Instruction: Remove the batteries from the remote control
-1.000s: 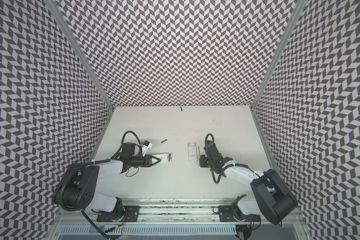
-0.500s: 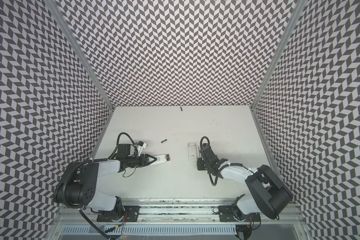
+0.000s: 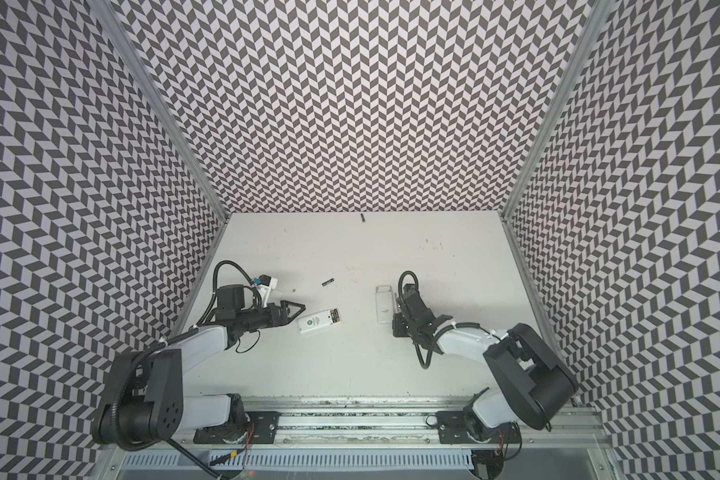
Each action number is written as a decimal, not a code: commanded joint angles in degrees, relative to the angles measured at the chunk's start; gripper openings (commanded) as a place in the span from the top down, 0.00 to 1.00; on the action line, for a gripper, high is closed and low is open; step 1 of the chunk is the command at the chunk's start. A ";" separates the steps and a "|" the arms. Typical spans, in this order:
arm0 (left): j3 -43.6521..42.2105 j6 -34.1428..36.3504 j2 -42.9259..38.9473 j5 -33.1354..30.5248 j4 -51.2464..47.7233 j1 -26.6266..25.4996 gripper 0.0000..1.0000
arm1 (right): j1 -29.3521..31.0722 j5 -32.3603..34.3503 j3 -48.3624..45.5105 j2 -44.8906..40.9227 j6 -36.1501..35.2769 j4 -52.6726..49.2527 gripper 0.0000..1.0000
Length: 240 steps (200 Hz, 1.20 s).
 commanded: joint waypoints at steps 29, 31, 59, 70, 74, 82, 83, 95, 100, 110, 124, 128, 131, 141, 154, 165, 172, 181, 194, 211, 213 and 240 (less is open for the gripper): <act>1.18 4.94 -4.07 -0.21 0.10 0.78 0.01 | -0.79 4.33 2.06 -2.91 -2.59 -3.42 0.93; 1.18 4.99 -4.09 0.07 0.17 0.90 0.01 | -0.93 4.41 2.29 -3.00 -2.71 -3.59 0.93; 2.91 7.50 -4.44 2.79 -2.09 1.91 0.01 | -1.32 3.88 5.51 -4.99 -6.33 -5.11 0.94; 2.63 8.63 -5.58 3.27 -1.47 2.03 0.01 | -1.31 3.48 5.33 -6.00 -7.80 -3.09 0.94; 2.50 9.06 -6.04 3.23 -1.17 2.03 0.01 | -1.36 3.22 5.32 -6.32 -8.38 -2.46 0.95; 2.70 9.79 -6.67 3.29 -0.89 2.09 0.01 | -1.35 2.60 5.66 -6.68 -9.63 -1.74 0.95; 2.77 9.87 -6.70 3.29 -0.96 2.10 0.01 | -1.36 2.46 5.76 -6.67 -9.76 -1.74 0.95; 4.56 10.62 -6.26 4.01 -2.94 2.66 0.01 | -1.36 -0.39 7.19 -7.00 -11.71 -1.60 0.95; 5.41 10.66 -6.04 4.27 -3.76 3.00 0.01 | -1.32 -1.71 7.46 -7.37 -12.79 -0.95 0.96; 5.85 11.13 -6.25 4.79 -4.30 3.76 0.01 | -1.19 -5.86 6.92 -8.37 -15.05 2.31 0.98; 4.86 12.87 -7.66 5.16 -3.34 4.22 0.01 | -1.06 -11.15 4.66 -9.80 -18.07 8.95 1.00; 4.62 13.49 -7.98 5.21 -3.29 4.27 0.01 | -0.94 -12.08 4.11 -10.02 -18.52 10.77 1.00; 4.54 13.93 -8.11 5.41 -3.51 4.27 0.01 | -0.77 -12.89 3.79 -10.20 -18.87 12.14 1.00; 5.20 15.24 -8.01 6.23 -4.98 4.39 0.01 | -0.25 -15.85 3.23 -10.24 -20.30 15.54 1.00; 6.47 15.97 -7.35 8.36 -7.41 4.98 0.01 | 0.84 -17.54 3.59 -9.82 -21.71 17.77 1.00; 6.73 17.10 -7.58 10.06 -8.04 5.19 0.01 | 2.11 -19.46 3.62 -9.31 -23.85 19.80 1.00; 6.69 18.33 -8.03 11.07 -8.12 5.11 0.01 | 3.06 -20.38 3.13 -8.96 -25.48 21.52 1.00; 6.61 20.05 -8.44 12.12 -8.39 5.02 0.02 | 4.50 -21.32 2.70 -8.32 -27.77 23.48 1.00; 7.93 21.41 -8.13 12.07 -10.64 5.10 0.05 | 6.40 -23.12 3.13 -7.06 -31.04 24.19 1.00; 9.91 24.18 -7.55 12.40 -15.02 5.45 0.07 | 7.80 -24.96 3.91 -5.80 -32.88 23.89 1.00; 10.00 24.61 -7.59 12.60 -15.26 5.45 0.07 | 7.81 -25.15 3.87 -5.70 -32.96 24.07 1.00; 8.62 28.25 -8.51 17.74 -15.83 5.37 0.12 | 9.08 -27.97 2.22 -4.16 -35.18 27.39 1.00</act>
